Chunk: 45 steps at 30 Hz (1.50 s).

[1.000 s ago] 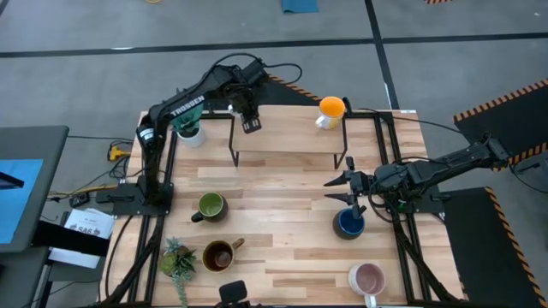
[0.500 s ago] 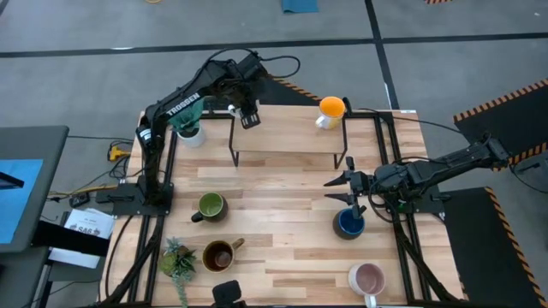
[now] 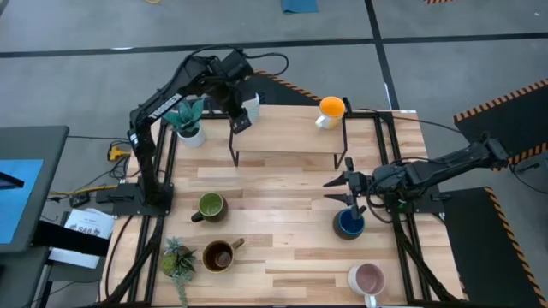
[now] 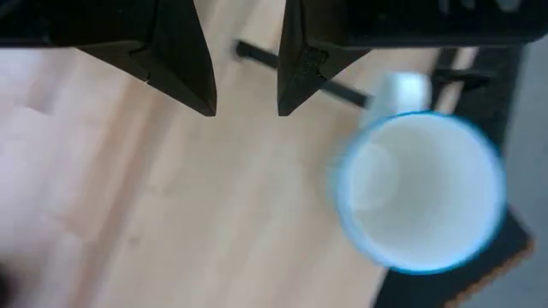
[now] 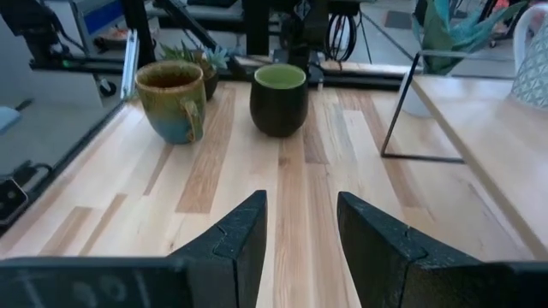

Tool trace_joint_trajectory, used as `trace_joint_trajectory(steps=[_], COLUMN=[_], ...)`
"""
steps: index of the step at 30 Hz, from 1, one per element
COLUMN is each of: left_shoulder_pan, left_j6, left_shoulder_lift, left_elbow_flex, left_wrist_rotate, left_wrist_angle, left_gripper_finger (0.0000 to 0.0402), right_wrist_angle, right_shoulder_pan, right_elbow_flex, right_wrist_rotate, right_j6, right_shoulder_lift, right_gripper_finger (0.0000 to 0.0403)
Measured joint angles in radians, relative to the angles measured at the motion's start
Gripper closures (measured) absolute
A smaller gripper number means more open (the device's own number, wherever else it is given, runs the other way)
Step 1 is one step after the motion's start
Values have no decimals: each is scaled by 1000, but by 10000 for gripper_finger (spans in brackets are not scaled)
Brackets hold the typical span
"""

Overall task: Place coffee mugs
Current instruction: Put the black blue mug on the shelf

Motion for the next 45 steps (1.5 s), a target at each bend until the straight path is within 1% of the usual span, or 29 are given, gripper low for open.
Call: trace_joint_trajectory(steps=[3, 5, 7, 10, 13, 17, 19, 23, 25, 27, 30, 34, 37, 39, 45], left_shoulder_pan=[-56, -104, -151, -219, -278, -345, -384, -459, -491, -515, -540, -563, -575, -579, -585], left_j6=[-22, -25, -24, -25, -40, -84, -98, -135, -142, -143, -142, -101, -91, -87, -87], left_shoulder_lift=[-32, -57, -90, -158, -252, -421, -511, -667, -727, -774, -831, -863, -862, -857, -854], left_elbow_flex=[-34, -81, -146, -289, -483, -798, -967, -1282, -1403, -1484, -1544, -1566, -1566, -1566, -1566], left_wrist_rotate=[23, 25, 25, 23, -6, -21, -23, -23, -26, -31, -33, -50, -85, -95, -129], left_wrist_angle=[49, 110, 172, 295, 440, 715, 878, 1278, 1443, 1548, 1609, 1608, 1609, 1609, 1582], left_gripper_finger=[292, 292, 292, 292, 292, 292, 292, 292, 292, 292, 292, 292, 292, 292, 292], right_wrist_angle=[5, 1, 17, 41, 53, 58, 64, 70, 81, 89, 88, 98, 64, -48, -559], right_shoulder_pan=[-3, -8, -16, -20, -19, -9, -9, -17, -22, -25, -31, -31, -31, -30, 26], right_elbow_flex=[0, 0, 0, 0, 0, 0, 0, 0, 0, 0, 0, 0, 22, 78, 258], right_wrist_rotate=[0, 0, 0, 0, 0, 0, 0, 0, 0, 0, 0, 0, 0, -2, -31], right_j6=[0, 0, -5, -10, -11, -16, -16, -16, -16, -16, -16, -4, 94, 198, 444], right_shoulder_lift=[33, 61, 86, 103, 100, 73, 61, 44, 44, 43, 43, 43, 44, 44, 68], right_gripper_finger=[233, 233, 233, 233, 233, 233, 233, 233, 233, 233, 233, 233, 233, 233, 233])
